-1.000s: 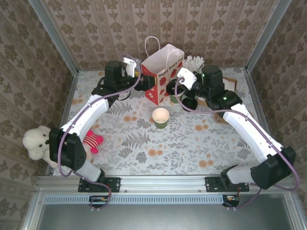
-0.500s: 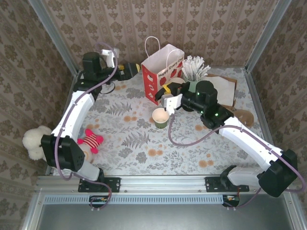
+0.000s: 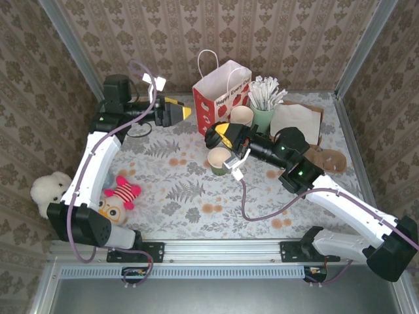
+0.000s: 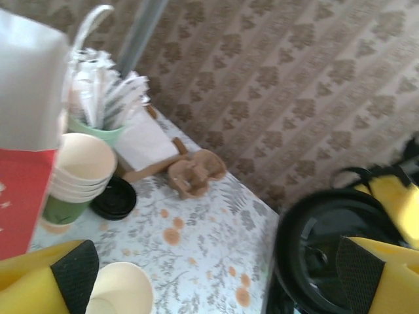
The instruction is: Pack the takeout coffee
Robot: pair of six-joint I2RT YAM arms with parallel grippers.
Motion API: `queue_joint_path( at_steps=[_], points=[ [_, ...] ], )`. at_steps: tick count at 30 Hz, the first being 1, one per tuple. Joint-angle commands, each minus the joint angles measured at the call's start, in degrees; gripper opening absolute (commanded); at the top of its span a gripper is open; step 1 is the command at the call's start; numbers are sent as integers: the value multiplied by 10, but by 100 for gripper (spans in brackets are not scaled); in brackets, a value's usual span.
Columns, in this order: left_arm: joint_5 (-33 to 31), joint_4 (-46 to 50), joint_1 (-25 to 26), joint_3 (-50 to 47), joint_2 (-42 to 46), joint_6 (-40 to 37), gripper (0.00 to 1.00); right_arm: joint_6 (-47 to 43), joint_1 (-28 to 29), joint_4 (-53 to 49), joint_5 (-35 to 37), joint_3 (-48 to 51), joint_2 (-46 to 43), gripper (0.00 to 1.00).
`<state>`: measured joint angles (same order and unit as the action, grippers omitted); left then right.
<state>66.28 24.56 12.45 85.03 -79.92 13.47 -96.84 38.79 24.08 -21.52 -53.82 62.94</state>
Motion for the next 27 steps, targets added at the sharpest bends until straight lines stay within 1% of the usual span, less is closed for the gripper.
queue_joint_path(
  at_steps=[1,3,5,8,11,13,19,20,23,25,27],
  points=[
    [84,92,3,38,22,-102,96,-33,-3,50,-38,1,-7,0],
    [107,91,4,42,19,-102,95,-26,-3,65,-55,-3,-10,0],
    [138,88,6,49,9,-85,93,-65,-2,63,-66,-5,-11,0],
    [147,108,9,58,-4,-86,87,-98,-1,57,-98,-3,-15,0],
    [171,129,10,60,-9,-104,82,-129,4,43,-112,-8,-12,0],
    [177,148,12,59,-12,-116,81,-134,5,52,-123,-16,-8,0],
    [187,161,31,60,-21,-129,69,-135,14,62,-150,-44,6,0],
    [186,164,36,59,-20,-136,68,-131,16,60,-154,-48,9,0],
    [189,171,49,54,-21,-157,66,-132,21,46,-154,-58,17,0],
    [194,185,56,52,-17,-183,64,-133,24,39,-152,-62,20,0],
    [195,183,57,46,-10,-190,60,-133,26,34,-148,-65,24,0]
  ],
)
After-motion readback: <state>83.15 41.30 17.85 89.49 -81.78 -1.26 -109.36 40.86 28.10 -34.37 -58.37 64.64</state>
